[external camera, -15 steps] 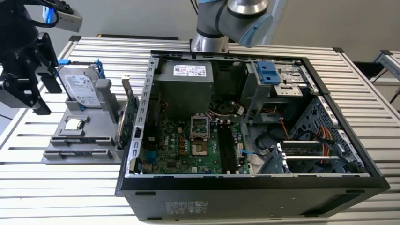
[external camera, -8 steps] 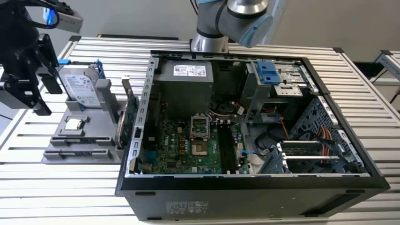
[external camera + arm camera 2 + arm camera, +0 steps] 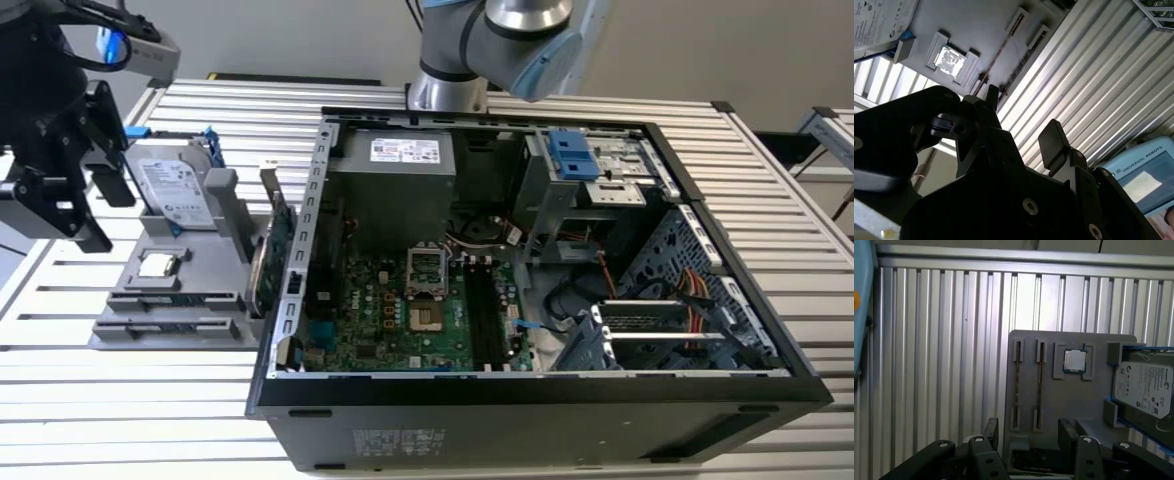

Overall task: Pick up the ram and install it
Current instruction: 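Pick up the ram and move it above insertion slot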

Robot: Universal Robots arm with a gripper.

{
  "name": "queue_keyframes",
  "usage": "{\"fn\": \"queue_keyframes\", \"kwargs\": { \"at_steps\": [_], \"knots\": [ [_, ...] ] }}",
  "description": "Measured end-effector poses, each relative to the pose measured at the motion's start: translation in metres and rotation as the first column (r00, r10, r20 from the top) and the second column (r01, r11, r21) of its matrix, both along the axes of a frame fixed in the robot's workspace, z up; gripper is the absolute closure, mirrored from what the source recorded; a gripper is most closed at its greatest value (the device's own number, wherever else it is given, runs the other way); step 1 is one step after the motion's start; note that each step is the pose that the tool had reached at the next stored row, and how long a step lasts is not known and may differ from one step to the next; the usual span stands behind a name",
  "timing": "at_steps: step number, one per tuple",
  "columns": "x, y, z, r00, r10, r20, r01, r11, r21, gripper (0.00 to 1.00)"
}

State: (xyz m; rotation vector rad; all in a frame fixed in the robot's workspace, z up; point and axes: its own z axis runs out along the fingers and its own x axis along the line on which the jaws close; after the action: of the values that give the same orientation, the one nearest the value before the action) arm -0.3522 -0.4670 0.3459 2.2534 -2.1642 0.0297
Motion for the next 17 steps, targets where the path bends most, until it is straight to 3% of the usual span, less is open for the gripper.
{"fn": "queue_keyframes", "kwargs": {
  "at_steps": [17],
  "knots": [
    [0.0000, 0.0002, -0.0114, 1.0000, -0.001, 0.0000, 0.001, 0.9998, -0.0189, 0.00]
  ]
}}
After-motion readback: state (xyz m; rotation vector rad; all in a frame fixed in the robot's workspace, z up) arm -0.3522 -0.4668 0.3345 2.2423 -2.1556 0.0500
